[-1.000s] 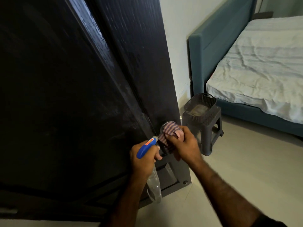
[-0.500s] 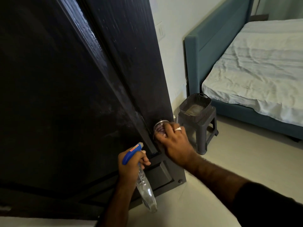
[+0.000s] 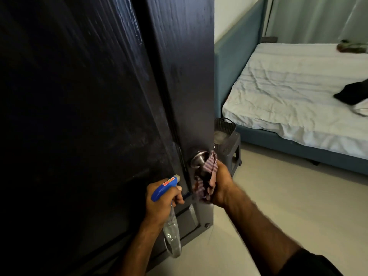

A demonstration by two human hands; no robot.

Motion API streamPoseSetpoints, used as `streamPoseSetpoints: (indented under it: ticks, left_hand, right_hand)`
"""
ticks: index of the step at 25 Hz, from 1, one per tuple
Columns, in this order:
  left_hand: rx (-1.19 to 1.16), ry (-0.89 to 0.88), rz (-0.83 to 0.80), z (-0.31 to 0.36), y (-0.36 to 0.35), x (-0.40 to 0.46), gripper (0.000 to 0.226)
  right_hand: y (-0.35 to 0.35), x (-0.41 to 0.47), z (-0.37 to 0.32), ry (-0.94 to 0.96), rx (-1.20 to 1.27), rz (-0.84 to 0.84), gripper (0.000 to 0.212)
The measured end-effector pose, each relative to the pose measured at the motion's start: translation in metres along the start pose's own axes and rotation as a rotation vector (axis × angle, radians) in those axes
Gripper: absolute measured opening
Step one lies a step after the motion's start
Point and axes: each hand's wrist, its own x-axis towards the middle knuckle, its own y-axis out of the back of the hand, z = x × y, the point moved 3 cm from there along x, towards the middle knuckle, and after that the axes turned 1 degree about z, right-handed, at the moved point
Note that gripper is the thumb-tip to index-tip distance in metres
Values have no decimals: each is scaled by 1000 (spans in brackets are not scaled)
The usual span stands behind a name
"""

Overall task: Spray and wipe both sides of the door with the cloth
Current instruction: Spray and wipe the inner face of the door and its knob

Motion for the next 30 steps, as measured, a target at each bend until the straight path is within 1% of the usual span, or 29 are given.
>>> streamPoseSetpoints:
  ticks: [1, 2, 3, 5, 6, 9, 10, 11, 13, 14, 15, 16, 17, 18, 20, 22, 23, 24, 25, 26, 27, 28, 29, 30]
  left_hand:
    - [-7, -12, -18, 0, 1, 2, 24]
    - [-12, -20, -33, 0, 2, 3, 23]
    - [-14, -19, -48, 0, 2, 4, 23]
    - [-20, -18, -73, 2, 1, 5, 23]
    - [-36, -11, -82, 2, 1, 6, 23]
    - [-75, 8, -98, 2, -2, 11, 25]
    - [-75, 6, -109, 1, -4, 12, 27]
    - [-71, 3, -116, 0, -5, 13, 30]
    - [-68, 5, -122, -2, -7, 15, 30]
    - [-73, 12, -120, -2, -6, 16, 30]
    - [-87, 22, -115, -2, -4, 18, 30]
    - [-102, 30, -107, -3, -2, 21, 30]
    - [-110, 27, -98, -3, 2, 23, 29]
    - [-112, 21, -91, -2, 4, 25, 26]
    - [-107, 0, -79, 1, 8, 29, 25]
    - [-93, -26, -78, 3, 9, 35, 27]
    - [-90, -37, -83, 4, 9, 38, 27]
    - [-91, -43, -87, 5, 9, 40, 27]
    - [-96, -49, -91, 6, 9, 42, 28]
    - [-105, -56, -92, 6, 10, 43, 29]
    - [-116, -57, -92, 6, 11, 44, 29]
    - [-126, -57, -91, 5, 12, 45, 29]
    - [-130, -58, -92, 4, 13, 44, 28]
    - [-130, -56, -97, 1, 12, 45, 26]
  right_hand:
    - [1, -1, -1, 27, 36, 0, 46]
    - [2, -1, -5, 141, -51, 26, 44]
    - [5, -4, -9, 298, -281, 107, 41]
    - [3, -11, -20, 587, -873, 288, 35]
    - [-3, -12, -24, 689, -1086, 327, 33]
    - [-17, -15, -9, 930, -1507, 461, 52]
    - [-16, -14, -1, 1039, -1610, 465, 53]
    - [-12, -12, 5, 1174, -1710, 430, 51]
    - [3, -2, 4, 1426, -1885, 271, 52]
    - [11, 4, -3, 1510, -1925, 186, 51]
    - [15, 9, -8, 1569, -1910, 116, 46]
    - [16, 10, -10, 1599, -1841, 92, 41]
    - [13, 11, -11, 1570, -1719, 97, 38]
    - [10, 9, -9, 1507, -1544, 113, 37]
    - [5, 16, 0, 1322, -1121, 169, 28]
    - [-4, 28, 5, 1036, -716, 250, 19]
    - [-8, 33, 2, 874, -540, 304, 23]
    - [-12, 35, -1, 674, -356, 318, 29]
    - [-15, 39, -2, 442, -198, 271, 33]
    - [-18, 40, -5, 264, -87, 200, 38]
    - [-20, 36, -10, 159, -81, 162, 48]
    - [-19, 35, -18, 125, -138, 143, 58]
    - [-14, 36, -27, 186, -372, 182, 67]
    - [-14, 36, -36, 277, -717, 207, 68]
